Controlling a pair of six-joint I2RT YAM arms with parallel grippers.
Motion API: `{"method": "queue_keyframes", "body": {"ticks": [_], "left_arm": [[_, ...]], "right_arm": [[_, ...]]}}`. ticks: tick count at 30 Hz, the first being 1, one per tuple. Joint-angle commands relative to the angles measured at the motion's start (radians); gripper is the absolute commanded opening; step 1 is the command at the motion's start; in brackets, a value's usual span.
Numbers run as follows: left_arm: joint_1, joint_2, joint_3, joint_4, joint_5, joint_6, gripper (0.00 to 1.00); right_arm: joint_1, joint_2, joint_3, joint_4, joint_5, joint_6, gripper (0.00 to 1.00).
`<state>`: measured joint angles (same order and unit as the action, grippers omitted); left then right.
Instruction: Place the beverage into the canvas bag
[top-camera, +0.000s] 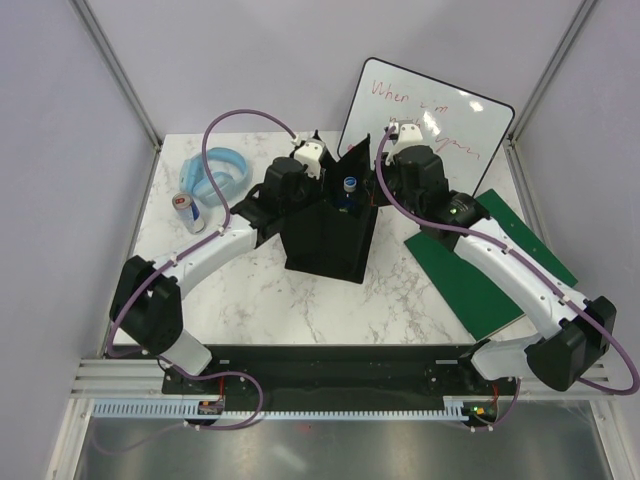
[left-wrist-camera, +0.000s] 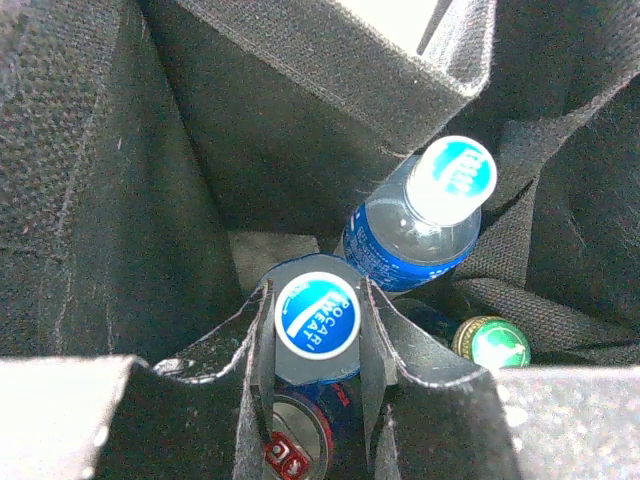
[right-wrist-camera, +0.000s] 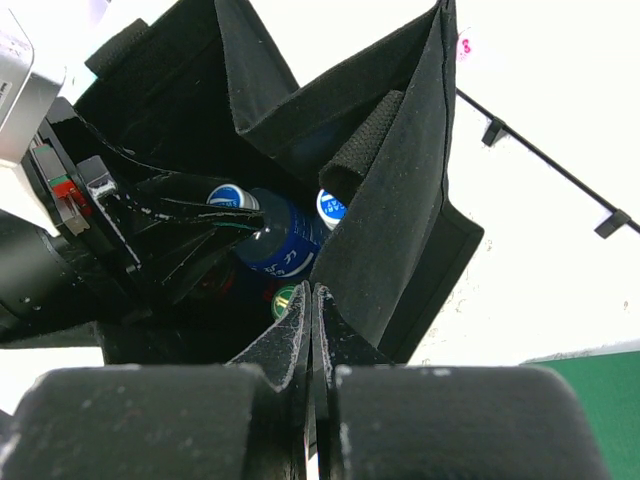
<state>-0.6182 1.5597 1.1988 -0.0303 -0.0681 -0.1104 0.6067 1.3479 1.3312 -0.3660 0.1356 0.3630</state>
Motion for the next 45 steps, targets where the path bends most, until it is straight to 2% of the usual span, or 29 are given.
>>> {"method": "queue_keyframes", "body": {"ticks": [1,3,5,8,20,26,33,36,39,43,45], "left_arm": [[-0.005,-0.065,0.019,0.099,0.024,-0.060,0.33],[-0.003,-0.075,0.025,0.086,0.021,-0.060,0.43],[-0.005,-0.082,0.033,0.073,0.017,-0.055,0.47],[-0.005,-0.089,0.062,0.037,0.016,-0.051,0.58],[-0.005,-0.193,0.205,-0.158,-0.013,-0.069,0.81],[-0.003,-0.266,0.278,-0.287,-0.099,-0.071,0.89],[0.012,-0.337,0.309,-0.468,-0.275,-0.095,0.91],[0.081,-0.340,0.320,-0.563,-0.233,-0.176,0.91],[0.211,-0.326,0.309,-0.626,-0.205,-0.257,0.89],[0.421,-0.351,0.234,-0.651,-0.275,-0.287,0.89],[0.481,-0.349,0.214,-0.649,-0.295,-0.304,0.90]], "right_arm": [[0.005,-0.035,-0.007,0.035,-0.004,0.001,0.00],[0.005,-0.035,-0.009,0.036,-0.007,0.005,0.00],[0.007,-0.035,-0.009,0.039,-0.011,0.005,0.00],[0.005,-0.035,-0.007,0.044,-0.016,0.010,0.00],[0.005,-0.030,-0.006,0.044,-0.017,0.014,0.00],[0.005,-0.033,-0.010,0.044,-0.013,0.014,0.00],[0.005,-0.036,-0.020,0.044,-0.017,0.014,0.00],[0.005,-0.043,-0.021,0.044,-0.017,0.013,0.00],[0.005,-0.053,-0.026,0.044,-0.021,0.007,0.00],[0.005,-0.064,-0.043,0.047,-0.039,-0.002,0.00],[0.005,-0.072,-0.050,0.048,-0.041,-0.009,0.00]]}}
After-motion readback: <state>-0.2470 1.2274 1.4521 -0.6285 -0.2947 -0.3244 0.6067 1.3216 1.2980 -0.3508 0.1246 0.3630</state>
